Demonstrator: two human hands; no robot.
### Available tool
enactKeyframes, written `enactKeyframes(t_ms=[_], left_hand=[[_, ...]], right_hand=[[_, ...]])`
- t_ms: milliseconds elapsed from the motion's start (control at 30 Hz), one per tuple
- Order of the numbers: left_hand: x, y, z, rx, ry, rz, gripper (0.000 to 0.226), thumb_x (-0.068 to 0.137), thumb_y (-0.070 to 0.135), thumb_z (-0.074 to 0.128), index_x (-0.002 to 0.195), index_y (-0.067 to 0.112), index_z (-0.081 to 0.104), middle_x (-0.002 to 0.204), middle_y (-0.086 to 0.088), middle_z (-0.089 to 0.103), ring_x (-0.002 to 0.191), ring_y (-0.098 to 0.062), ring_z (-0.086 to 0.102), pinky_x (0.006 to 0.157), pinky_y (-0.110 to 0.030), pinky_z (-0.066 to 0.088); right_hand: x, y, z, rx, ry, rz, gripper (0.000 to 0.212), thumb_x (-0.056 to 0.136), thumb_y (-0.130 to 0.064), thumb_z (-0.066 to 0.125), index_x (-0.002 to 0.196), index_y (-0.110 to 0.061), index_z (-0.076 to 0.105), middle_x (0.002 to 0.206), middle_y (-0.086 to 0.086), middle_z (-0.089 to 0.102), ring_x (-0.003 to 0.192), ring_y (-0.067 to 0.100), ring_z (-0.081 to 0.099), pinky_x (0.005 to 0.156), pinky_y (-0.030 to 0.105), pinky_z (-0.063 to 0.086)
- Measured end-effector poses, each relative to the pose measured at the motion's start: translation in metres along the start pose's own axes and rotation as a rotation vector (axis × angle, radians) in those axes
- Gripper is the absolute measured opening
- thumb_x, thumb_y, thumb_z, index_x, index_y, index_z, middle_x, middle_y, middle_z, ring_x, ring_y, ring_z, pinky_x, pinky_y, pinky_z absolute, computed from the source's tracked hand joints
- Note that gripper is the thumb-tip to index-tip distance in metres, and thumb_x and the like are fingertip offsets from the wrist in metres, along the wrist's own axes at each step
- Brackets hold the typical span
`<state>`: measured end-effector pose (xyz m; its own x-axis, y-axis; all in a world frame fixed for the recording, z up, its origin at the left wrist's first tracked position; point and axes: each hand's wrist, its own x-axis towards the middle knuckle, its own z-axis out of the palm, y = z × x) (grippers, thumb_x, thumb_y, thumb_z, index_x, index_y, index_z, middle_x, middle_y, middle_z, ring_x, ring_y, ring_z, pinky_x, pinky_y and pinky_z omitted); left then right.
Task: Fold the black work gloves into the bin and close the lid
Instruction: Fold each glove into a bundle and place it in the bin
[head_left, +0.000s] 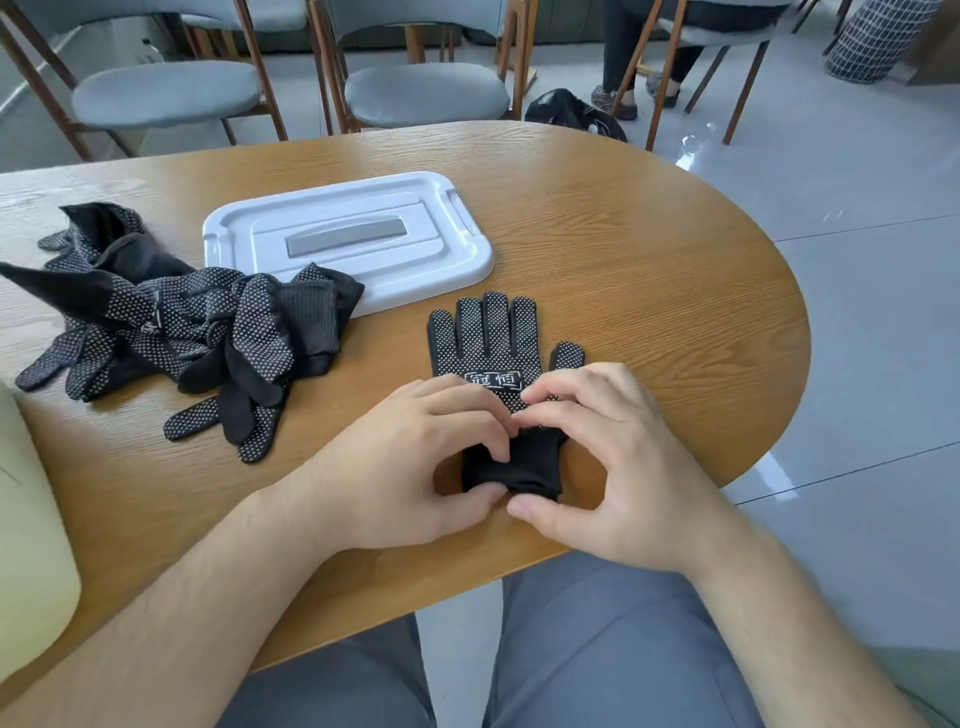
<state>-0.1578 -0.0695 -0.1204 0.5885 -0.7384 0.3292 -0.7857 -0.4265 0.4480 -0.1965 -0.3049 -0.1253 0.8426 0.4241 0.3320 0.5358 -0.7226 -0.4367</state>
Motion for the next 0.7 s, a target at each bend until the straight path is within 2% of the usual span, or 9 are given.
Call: enactKeyframes(t_ms=[100,200,267,433,500,567,633,700], left_hand=[[0.002,0.002,0.001,-0.002,0.051,-0.007,0.014,0.083,0.021,0.076,0.093,0.013,0.068,0.104,0.006,0.068,0.095,-0.018,0.063,0.088,-0.036,0.05],[0.003,0.004,-0.001,-0.056,0.103,-0.113,0.016,0.086,0.025,0.068,0.098,0.015,0.066,0.095,0.007,0.067,0.089,-0.015,0.063,0.082,-0.036,0.051],[0.004,0.004,-0.002,-0.1,0.131,-0.165,0.017,0.088,0.027,0.066,0.101,0.017,0.066,0.094,0.009,0.067,0.088,-0.01,0.061,0.08,-0.033,0.05],[0.007,0.003,-0.004,-0.142,0.149,-0.165,0.031,0.086,0.041,0.073,0.106,0.017,0.066,0.099,0.013,0.067,0.094,-0.003,0.059,0.087,-0.02,0.046],[0.007,0.001,-0.003,-0.165,0.181,-0.2,0.029,0.089,0.036,0.073,0.108,0.016,0.065,0.1,0.013,0.068,0.095,0.001,0.06,0.084,-0.015,0.045],[0.006,0.0,-0.001,-0.224,0.201,-0.255,0.025,0.093,0.029,0.069,0.114,0.018,0.062,0.107,0.015,0.068,0.096,0.002,0.063,0.08,-0.015,0.046],[0.006,-0.001,0.0,-0.258,0.213,-0.315,0.027,0.095,0.029,0.066,0.12,0.03,0.055,0.106,0.014,0.069,0.092,-0.005,0.064,0.078,-0.024,0.05],[0.007,0.0,0.002,-0.252,0.246,-0.345,0.034,0.097,0.024,0.066,0.123,0.038,0.05,0.101,0.014,0.066,0.083,-0.009,0.06,0.075,-0.027,0.05]], right_hand=[[-0.001,0.0,0.0,-0.022,-0.049,-0.008,0.061,0.074,-0.057,0.078,0.125,-0.024,0.066,0.128,-0.017,0.057,0.126,0.012,0.048,0.105,0.041,0.038],[0.002,0.004,0.007,0.028,0.06,-0.02,0.038,0.083,-0.041,0.077,0.115,-0.022,0.073,0.12,-0.016,0.065,0.119,0.014,0.055,0.099,0.041,0.044],[0.003,0.007,0.011,0.063,0.14,-0.025,0.024,0.093,-0.036,0.069,0.108,-0.019,0.076,0.111,-0.016,0.069,0.112,0.015,0.06,0.093,0.043,0.047],[0.006,0.01,0.011,0.125,0.16,0.01,0.032,0.103,-0.04,0.054,0.092,-0.018,0.075,0.095,-0.017,0.068,0.102,0.014,0.059,0.088,0.045,0.048],[0.01,0.009,0.006,0.172,0.146,0.058,0.027,0.101,-0.043,0.053,0.099,-0.023,0.072,0.09,-0.019,0.064,0.098,0.009,0.059,0.09,0.039,0.049],[0.015,0.008,0.001,0.199,0.133,0.122,0.028,0.099,-0.046,0.054,0.121,-0.033,0.066,0.085,-0.017,0.061,0.094,0.005,0.06,0.091,0.026,0.046],[0.021,0.008,0.001,0.181,0.13,0.138,0.032,0.1,-0.042,0.055,0.132,-0.038,0.058,0.079,-0.017,0.057,0.087,0.0,0.057,0.082,0.013,0.04],[0.025,0.009,0.004,0.178,0.125,0.148,0.028,0.1,-0.034,0.06,0.128,-0.039,0.061,0.081,-0.015,0.055,0.081,-0.001,0.054,0.072,0.009,0.037]])
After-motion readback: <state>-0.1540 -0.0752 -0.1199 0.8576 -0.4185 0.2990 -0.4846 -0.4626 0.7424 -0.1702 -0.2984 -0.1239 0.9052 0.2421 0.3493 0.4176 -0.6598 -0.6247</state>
